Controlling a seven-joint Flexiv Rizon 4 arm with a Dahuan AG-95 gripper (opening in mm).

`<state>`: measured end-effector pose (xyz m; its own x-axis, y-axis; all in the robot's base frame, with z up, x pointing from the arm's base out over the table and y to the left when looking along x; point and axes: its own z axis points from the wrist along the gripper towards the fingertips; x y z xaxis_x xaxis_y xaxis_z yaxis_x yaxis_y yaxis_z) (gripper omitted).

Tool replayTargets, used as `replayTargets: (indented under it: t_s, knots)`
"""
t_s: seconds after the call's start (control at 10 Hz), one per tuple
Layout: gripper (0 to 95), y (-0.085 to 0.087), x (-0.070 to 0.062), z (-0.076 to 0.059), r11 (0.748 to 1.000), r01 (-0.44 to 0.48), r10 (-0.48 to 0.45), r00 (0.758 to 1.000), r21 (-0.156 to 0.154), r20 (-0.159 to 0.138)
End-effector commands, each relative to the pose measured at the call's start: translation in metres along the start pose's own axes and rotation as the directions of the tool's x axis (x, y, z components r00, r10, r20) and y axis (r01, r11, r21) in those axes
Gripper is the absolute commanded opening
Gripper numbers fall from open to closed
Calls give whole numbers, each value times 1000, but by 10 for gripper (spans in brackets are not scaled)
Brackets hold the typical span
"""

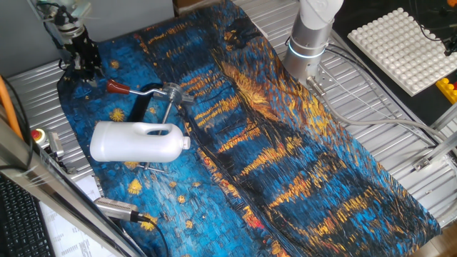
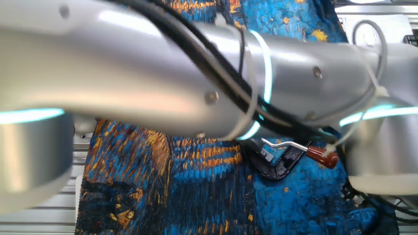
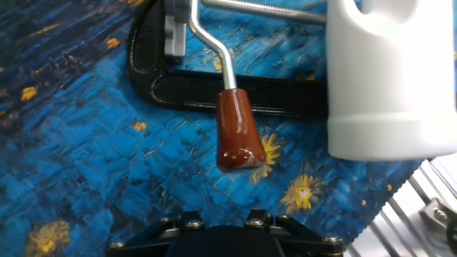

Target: Pull up the lever

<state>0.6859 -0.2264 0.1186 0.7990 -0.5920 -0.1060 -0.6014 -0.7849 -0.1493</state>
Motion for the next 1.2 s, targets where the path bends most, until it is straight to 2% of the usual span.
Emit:
replayTargets:
  t_s: [0.1, 0.2, 0.4, 0.7, 0.8, 0.9, 1.1, 1.2]
  knots:
    - [190, -2, -2, 4, 1000, -10, 10, 1000, -13, 28]
    - [190, -8, -5, 9, 999, -7, 9, 998, -34, 56]
    - [190, -13, -7, 15, 999, 6, -3, 997, -45, 71]
    - [190, -12, -8, 20, 999, 3, 0, 997, -38, 75]
    - [190, -12, -9, 25, 1000, 2, 1, 995, -29, 102]
    - [190, -10, -10, 26, 999, -4, 7, 993, -34, 117]
    - [190, -8, -11, 28, 999, -10, 16, 990, -46, 138]
    - [190, -7, -12, 28, 999, -3, 10, 991, -50, 136]
